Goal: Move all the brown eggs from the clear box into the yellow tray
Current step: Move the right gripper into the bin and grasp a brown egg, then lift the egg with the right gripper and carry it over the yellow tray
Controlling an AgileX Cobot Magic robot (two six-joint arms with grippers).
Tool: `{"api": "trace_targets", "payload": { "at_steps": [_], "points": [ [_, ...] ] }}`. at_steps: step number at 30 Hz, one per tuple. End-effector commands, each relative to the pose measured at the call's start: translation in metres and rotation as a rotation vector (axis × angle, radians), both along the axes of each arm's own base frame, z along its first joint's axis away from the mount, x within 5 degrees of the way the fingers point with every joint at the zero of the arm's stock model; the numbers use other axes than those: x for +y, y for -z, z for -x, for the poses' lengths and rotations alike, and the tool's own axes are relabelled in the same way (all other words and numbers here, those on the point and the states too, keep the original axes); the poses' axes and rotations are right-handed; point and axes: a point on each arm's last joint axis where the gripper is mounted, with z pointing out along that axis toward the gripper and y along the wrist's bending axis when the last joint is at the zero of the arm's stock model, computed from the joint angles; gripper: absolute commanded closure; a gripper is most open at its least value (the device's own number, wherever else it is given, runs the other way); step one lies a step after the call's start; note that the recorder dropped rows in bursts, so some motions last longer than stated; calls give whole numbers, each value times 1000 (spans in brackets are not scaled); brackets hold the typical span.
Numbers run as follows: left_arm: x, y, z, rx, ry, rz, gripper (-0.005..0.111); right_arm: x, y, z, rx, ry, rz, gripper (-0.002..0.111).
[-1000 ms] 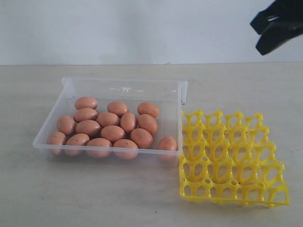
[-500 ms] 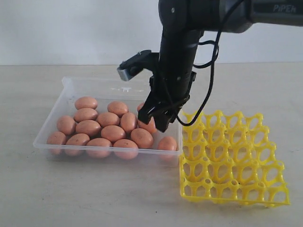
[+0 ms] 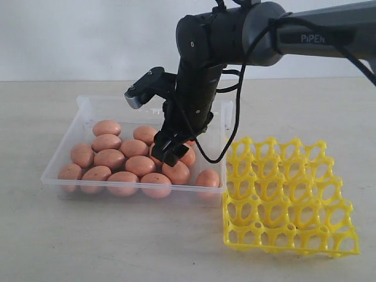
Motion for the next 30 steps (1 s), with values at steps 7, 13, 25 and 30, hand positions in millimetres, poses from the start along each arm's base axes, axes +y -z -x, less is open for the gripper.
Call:
{"api": "trace_targets", "payload": {
  "at_steps": [7,13,25,30],
  "points": [
    [0,-1,0,-9,5,8,111,6,12,-2,8,-54,-20,63],
    [0,-1,0,-9,5,8,111,9,33,-4,52,-48,-2,54],
    [0,-1,0,-9,5,8,111,10,52,-6,81,-5,9,108],
    [0,-1,0,-9,5,8,111,5,32,2,127,57,18,108]
  ]
}}
